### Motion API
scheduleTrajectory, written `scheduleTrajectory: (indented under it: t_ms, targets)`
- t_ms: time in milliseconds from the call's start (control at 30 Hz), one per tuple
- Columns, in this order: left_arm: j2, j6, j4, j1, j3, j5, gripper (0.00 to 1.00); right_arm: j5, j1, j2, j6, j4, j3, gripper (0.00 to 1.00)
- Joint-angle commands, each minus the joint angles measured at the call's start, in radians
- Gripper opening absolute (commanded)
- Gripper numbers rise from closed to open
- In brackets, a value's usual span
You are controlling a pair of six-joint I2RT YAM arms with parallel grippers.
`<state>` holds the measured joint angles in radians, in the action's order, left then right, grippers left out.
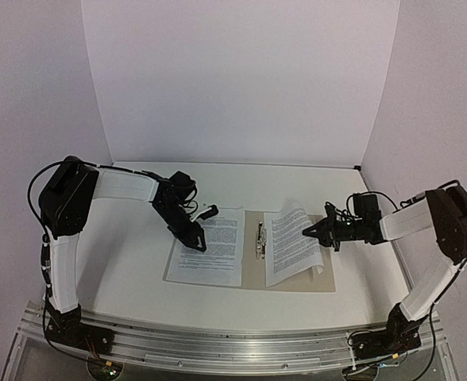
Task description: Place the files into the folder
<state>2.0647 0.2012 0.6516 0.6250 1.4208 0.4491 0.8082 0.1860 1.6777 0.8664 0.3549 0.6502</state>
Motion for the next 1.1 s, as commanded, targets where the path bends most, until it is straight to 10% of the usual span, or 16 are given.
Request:
scheduleTrajectory:
  t_ms: [0, 667, 1067]
  targets:
    - [-0.003, -0.004, -0.019, 0.0, -0.005, -0.002, 0.41, 0.025, 0.006, -0.058, 0.044, 0.092, -0.039, 0.09]
    - [-0.005, -0.005, -0.017, 0.0, 0.001, -0.004, 0.41, 0.033, 0.044, 0.082, 0.007, 0.158, -0.034, 0.08]
    - [-0.003, -0.002, -0.014, -0.001, 0.002, -0.003, 0.41, -0.088, 0.044, 0.047, -0.169, -0.131, 0.053, 0.18]
